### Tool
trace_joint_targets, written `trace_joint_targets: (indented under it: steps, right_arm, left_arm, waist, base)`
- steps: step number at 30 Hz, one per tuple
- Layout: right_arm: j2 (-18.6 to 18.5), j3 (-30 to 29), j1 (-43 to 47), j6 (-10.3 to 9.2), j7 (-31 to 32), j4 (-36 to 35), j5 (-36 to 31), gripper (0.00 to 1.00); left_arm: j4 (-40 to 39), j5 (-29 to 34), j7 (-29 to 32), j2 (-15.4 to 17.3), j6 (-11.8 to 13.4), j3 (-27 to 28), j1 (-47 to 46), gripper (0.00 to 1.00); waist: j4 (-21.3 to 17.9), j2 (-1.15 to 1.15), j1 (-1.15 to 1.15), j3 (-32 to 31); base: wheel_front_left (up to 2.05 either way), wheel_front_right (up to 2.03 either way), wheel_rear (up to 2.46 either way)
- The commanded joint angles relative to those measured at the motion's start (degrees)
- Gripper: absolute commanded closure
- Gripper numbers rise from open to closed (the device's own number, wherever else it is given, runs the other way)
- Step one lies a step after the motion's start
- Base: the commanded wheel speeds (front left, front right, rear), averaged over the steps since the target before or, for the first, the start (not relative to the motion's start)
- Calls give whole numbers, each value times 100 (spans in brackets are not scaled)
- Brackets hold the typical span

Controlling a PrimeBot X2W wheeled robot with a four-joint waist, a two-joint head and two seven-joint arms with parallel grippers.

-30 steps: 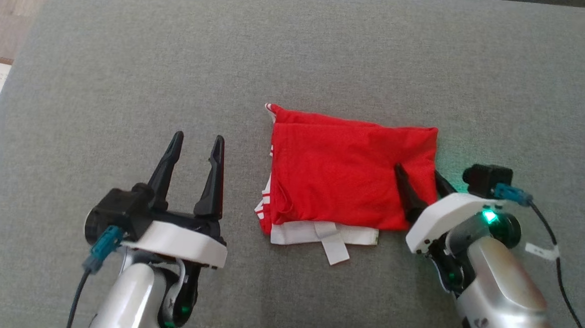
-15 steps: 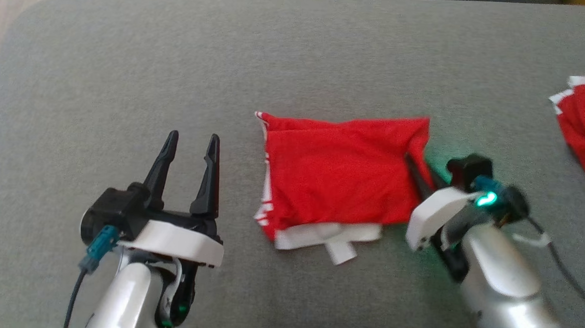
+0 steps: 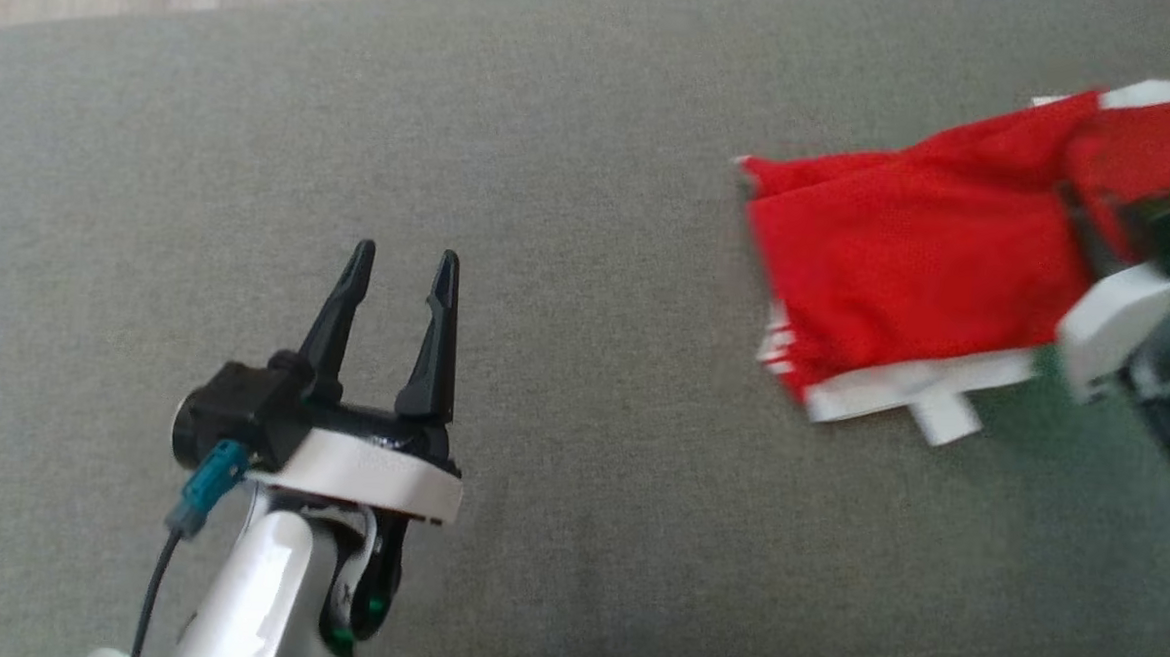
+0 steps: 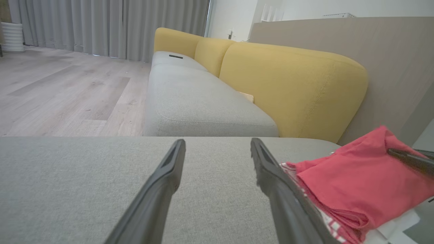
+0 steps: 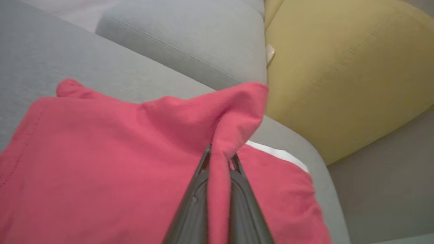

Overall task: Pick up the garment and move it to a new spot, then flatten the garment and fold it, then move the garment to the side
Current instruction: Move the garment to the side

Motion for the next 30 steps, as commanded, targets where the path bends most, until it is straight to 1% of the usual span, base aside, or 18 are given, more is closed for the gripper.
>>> trace_joint_targets:
  steps: [1,5,9,15,19,23,29,30]
  right_arm:
    - [-238,8,-273,39,26,-200,64,100]
    - [-840,-172,-447,39,109,-14,143,100]
    - [-1123,-458,-633,39,163,356,-16,100]
    - [-1271,-897,-879,39,163,770,-489,100]
    - [-1350,-1236,-1010,39,159,959,-842,100]
    - [-1314,-1500,-1039,39,166,1058,-1120,100]
    - [-1142,-1804,-985,39,191,1076,-1371,100]
    - [-1110,-1855,-973,39,183,1047,-1428,66]
  left_arm:
    - [-219,63,-32,13,-23,151,-287,0]
    - [-197,121,-32,13,-69,193,-343,0]
    - [-176,160,-32,12,-115,253,-393,0]
    - [-179,164,-32,12,-153,256,-462,0]
    - [-193,140,-32,12,-134,265,-470,0]
    - [-204,138,-32,12,-137,267,-467,0]
    - [-203,146,-32,12,-138,291,-455,0]
    - [-198,149,-32,12,-136,298,-449,0]
  waist:
    - [-33,0,0,87]
    - [-21,0,0,266]
    - [39,0,0,406]
    - [168,0,0,572]
    - [232,0,0,627]
    - [269,0,0,669]
    - [257,0,0,670]
    - [247,0,0,662]
  base:
    - [0,0,0]
    - [0,0,0]
    - [0,0,0]
    - [0,0,0]
    - [0,0,0]
    - [0,0,0]
    - [0,0,0]
    - [0,0,0]
